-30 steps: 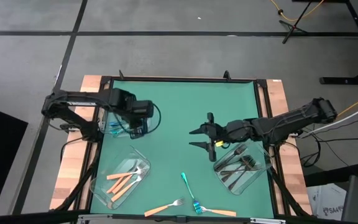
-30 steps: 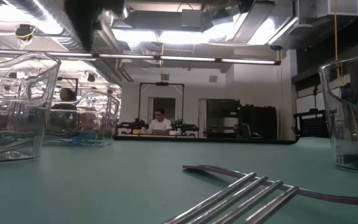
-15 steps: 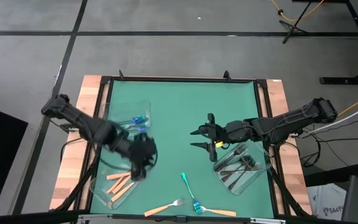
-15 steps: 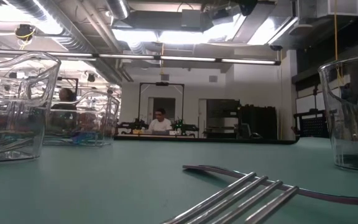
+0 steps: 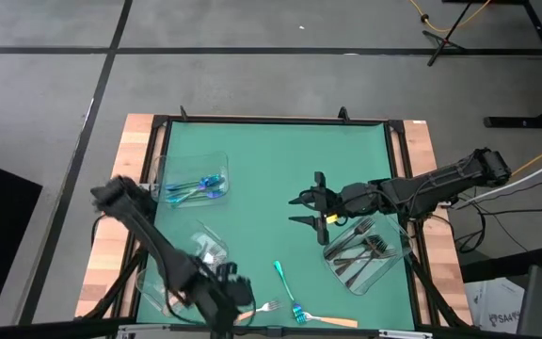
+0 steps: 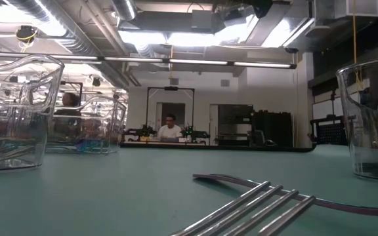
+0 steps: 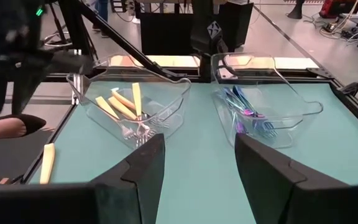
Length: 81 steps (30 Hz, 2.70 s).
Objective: Sort silverware by color (type)
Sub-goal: Put the left yellow fork into the bottom transparent bin
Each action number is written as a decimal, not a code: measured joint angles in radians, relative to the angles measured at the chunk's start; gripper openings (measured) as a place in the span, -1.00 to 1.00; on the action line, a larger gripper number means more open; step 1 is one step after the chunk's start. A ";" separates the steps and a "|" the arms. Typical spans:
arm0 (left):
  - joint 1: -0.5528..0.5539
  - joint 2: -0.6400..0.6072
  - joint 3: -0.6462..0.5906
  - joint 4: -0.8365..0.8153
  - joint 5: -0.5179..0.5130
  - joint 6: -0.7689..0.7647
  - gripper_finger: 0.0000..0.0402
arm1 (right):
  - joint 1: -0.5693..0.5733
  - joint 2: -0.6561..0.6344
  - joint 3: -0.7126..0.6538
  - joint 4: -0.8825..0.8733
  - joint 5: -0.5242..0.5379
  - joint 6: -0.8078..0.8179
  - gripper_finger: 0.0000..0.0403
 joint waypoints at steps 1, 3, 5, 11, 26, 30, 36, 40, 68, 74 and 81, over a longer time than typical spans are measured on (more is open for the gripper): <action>-0.007 0.037 0.032 -0.029 0.000 -0.001 -0.57 | 0.000 0.000 0.000 -0.003 0.000 0.000 -0.08; -0.020 0.105 0.091 -0.076 -0.005 -0.002 -0.57 | 0.000 0.000 0.000 -0.013 0.000 0.000 -0.08; -0.031 0.167 0.132 -0.121 -0.007 -0.020 -0.57 | 0.000 0.000 0.000 -0.024 0.000 0.000 -0.08; -0.048 0.268 0.156 -0.132 0.000 -0.119 -0.57 | 0.000 0.000 0.000 -0.051 0.000 0.000 -0.08; -0.052 0.389 0.157 -0.107 -0.030 -0.185 -0.57 | 0.000 0.000 0.000 -0.164 -0.001 0.000 -0.08; -0.049 0.402 0.157 -0.064 -0.038 -0.183 -0.57 | 0.000 0.000 0.000 -0.165 0.000 0.000 -0.08; -0.047 0.424 0.156 -0.064 -0.044 -0.182 -0.57 | 0.000 0.000 0.000 -0.168 0.000 0.000 -0.08; -0.046 0.439 0.156 -0.035 -0.047 -0.182 -0.57 | 0.000 0.000 0.000 -0.176 0.000 0.000 -0.08; -0.044 0.433 0.099 0.042 -0.059 -0.155 -0.57 | 0.000 0.000 0.000 -0.183 0.000 0.000 -0.08; -0.043 0.433 0.097 0.050 -0.056 -0.150 -0.61 | 0.000 0.000 0.000 -0.183 -0.007 0.000 -0.08; -0.042 0.433 0.105 0.041 -0.055 -0.149 -0.80 | 0.000 0.000 0.000 -0.183 -0.008 0.000 -0.08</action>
